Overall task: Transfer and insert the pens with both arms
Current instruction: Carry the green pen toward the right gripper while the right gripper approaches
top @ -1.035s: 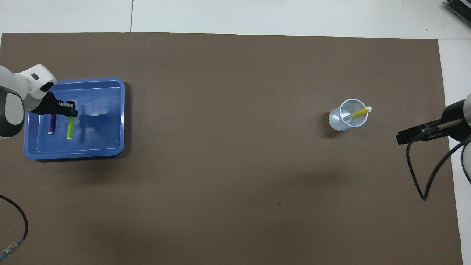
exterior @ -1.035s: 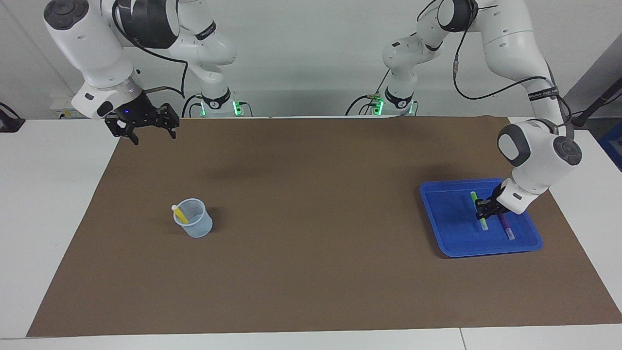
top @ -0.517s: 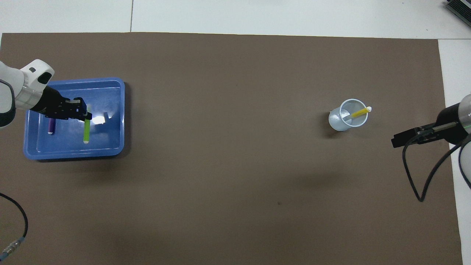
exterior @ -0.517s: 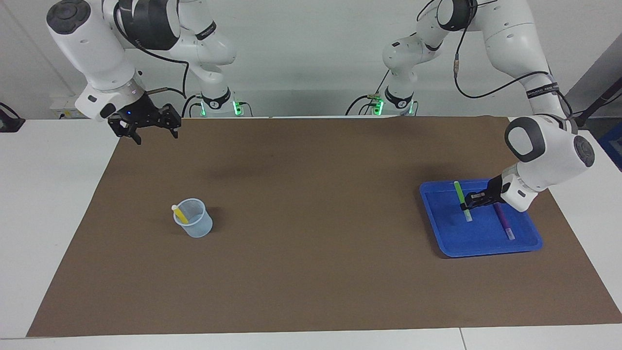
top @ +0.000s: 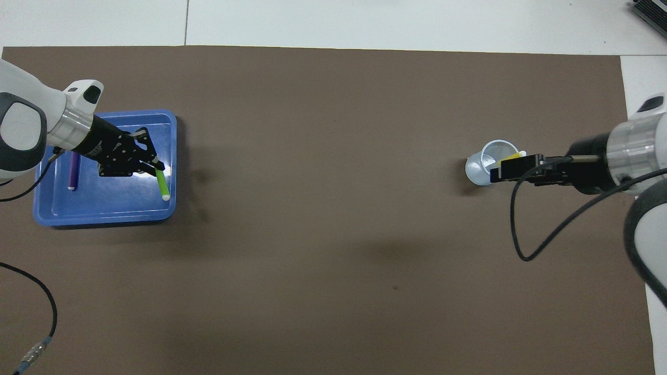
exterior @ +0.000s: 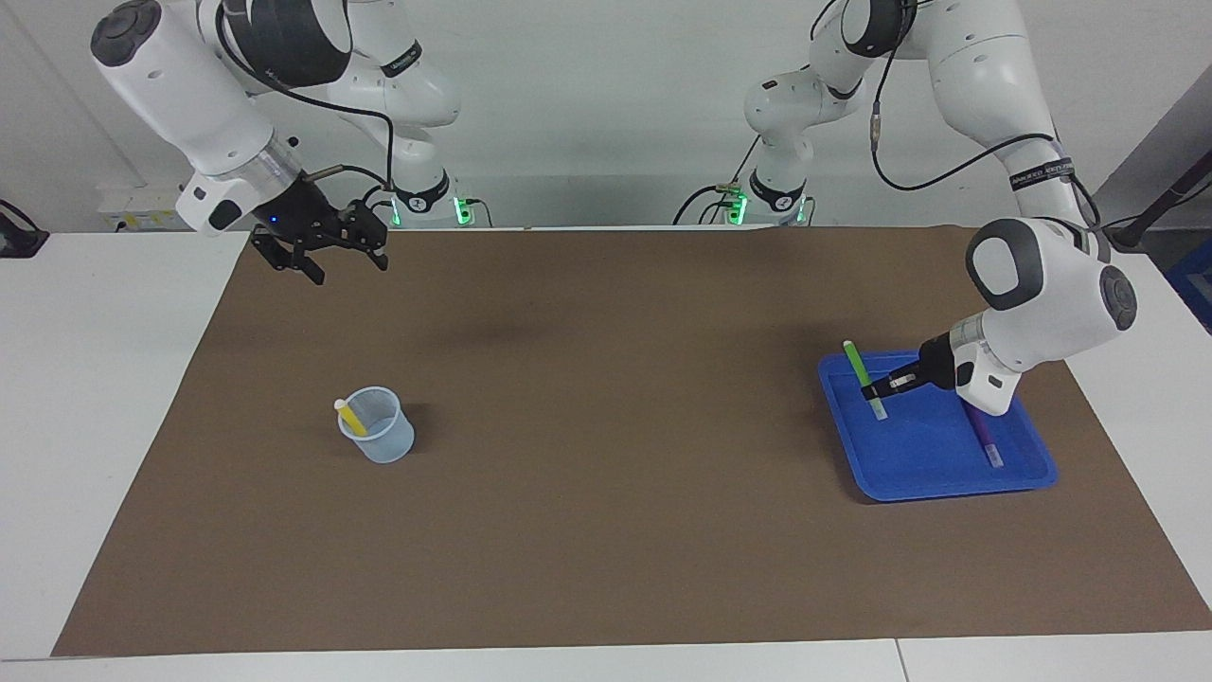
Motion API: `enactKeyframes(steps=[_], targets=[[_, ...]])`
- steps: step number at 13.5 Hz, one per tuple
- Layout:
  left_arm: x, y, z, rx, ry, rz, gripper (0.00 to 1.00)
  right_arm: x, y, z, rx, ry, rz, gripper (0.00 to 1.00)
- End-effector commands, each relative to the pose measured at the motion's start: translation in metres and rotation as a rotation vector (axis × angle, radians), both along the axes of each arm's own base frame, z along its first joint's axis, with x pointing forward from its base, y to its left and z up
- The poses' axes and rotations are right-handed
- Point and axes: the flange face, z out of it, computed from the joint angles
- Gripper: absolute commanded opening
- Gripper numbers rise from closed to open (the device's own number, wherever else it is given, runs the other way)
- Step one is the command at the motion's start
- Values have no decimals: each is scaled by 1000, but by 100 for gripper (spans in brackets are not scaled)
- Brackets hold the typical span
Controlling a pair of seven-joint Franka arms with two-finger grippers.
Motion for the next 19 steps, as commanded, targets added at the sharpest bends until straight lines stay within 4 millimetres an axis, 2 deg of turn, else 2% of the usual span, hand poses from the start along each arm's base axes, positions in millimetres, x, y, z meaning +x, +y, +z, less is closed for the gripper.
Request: enactKeyframes(steps=[1, 5, 10, 14, 17, 19], targets=[[-9, -28, 7, -37, 92, 101, 0, 0, 45, -16, 105, -22, -54, 100], [-16, -70, 6, -56, 190, 236, 0, -2, 104, -41, 187, -52, -135, 100], [-29, -111, 3, -122, 326, 428, 0, -2, 159, -67, 231, -59, -213, 100], [-37, -158, 4, -161, 378, 487, 0, 1, 213, -88, 307, -87, -342, 100], [-37, -176, 7, -191, 435, 579, 0, 2, 239, -101, 325, -101, -370, 100], [-38, -186, 8, -186, 460, 620, 0, 1, 248, -102, 328, -97, -356, 100]])
